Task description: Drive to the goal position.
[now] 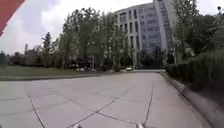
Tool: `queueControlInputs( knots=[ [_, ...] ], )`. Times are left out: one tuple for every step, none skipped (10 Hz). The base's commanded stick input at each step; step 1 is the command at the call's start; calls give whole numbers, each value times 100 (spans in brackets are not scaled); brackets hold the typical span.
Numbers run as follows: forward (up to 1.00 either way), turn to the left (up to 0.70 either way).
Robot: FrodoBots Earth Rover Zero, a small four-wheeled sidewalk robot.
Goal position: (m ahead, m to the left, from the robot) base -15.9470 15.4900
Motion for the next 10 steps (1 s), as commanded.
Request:
queueControlInputs(
  knots=[
    [0,0],
    [0,0],
    [0,0],
    [0,0],
    [0,0],
    [0,13],
    [0,33],
    [0,45],
    [0,45],
    [0,45]
  ],
)
